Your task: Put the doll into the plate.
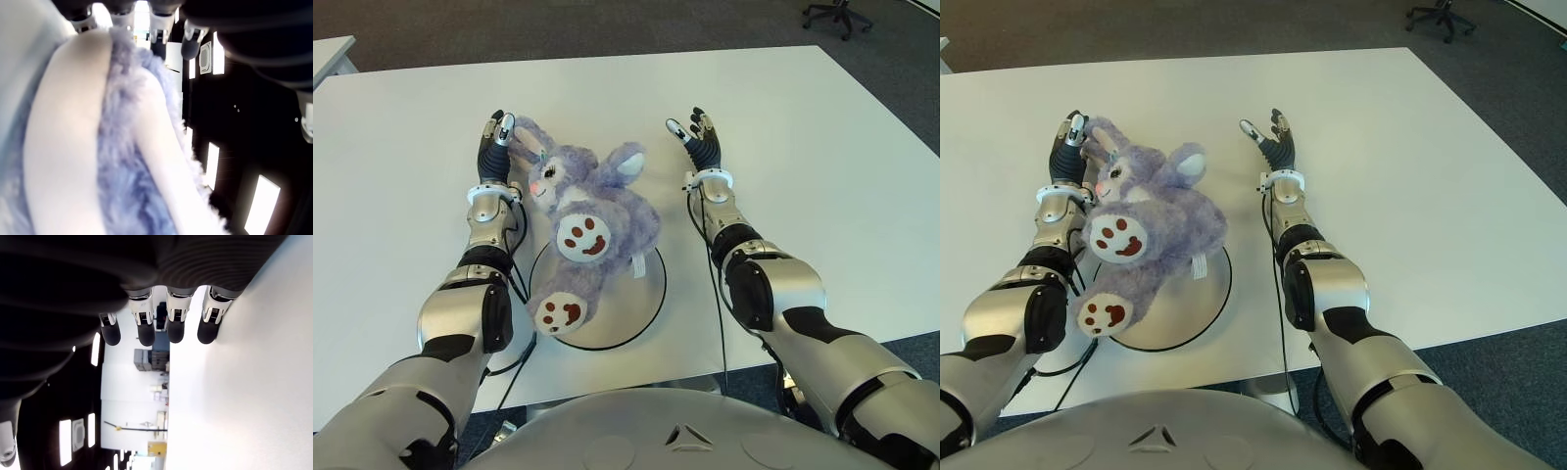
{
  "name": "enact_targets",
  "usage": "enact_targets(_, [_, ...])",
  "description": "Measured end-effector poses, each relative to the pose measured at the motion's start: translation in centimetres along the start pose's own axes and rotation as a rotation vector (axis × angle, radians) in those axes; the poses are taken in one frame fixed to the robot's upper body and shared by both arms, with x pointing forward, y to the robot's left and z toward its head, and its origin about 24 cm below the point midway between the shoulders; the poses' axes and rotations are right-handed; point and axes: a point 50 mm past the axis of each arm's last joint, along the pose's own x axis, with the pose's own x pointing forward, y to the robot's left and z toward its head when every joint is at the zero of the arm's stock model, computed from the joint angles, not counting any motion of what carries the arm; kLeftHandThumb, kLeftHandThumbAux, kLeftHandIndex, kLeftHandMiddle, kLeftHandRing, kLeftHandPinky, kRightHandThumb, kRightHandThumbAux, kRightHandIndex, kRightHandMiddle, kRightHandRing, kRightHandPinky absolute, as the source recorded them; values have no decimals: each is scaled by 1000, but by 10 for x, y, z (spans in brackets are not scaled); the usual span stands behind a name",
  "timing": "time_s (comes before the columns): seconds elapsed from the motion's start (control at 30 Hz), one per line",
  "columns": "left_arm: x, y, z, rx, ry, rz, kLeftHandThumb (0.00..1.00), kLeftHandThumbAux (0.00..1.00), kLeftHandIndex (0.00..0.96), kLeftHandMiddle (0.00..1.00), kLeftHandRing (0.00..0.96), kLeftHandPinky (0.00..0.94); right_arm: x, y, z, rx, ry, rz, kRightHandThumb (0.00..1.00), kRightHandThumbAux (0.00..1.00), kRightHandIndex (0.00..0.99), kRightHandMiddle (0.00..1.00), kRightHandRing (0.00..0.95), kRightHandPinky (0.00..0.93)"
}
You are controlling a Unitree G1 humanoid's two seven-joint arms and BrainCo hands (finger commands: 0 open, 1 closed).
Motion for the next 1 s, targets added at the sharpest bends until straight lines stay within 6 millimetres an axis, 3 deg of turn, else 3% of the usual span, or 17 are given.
enact_targets(0.5, [0, 0, 0, 1, 1, 1, 0, 365, 0, 95, 22, 0, -2, -3, -5, 32, 9, 16, 0, 574, 0, 0, 0, 0])
enact_targets(1.0, [0, 1, 0, 4, 1, 0, 0, 370, 0, 99, 24, 0, -3, -1, -7, 54, 23, 4, 0, 679, 0, 7, 1, 0])
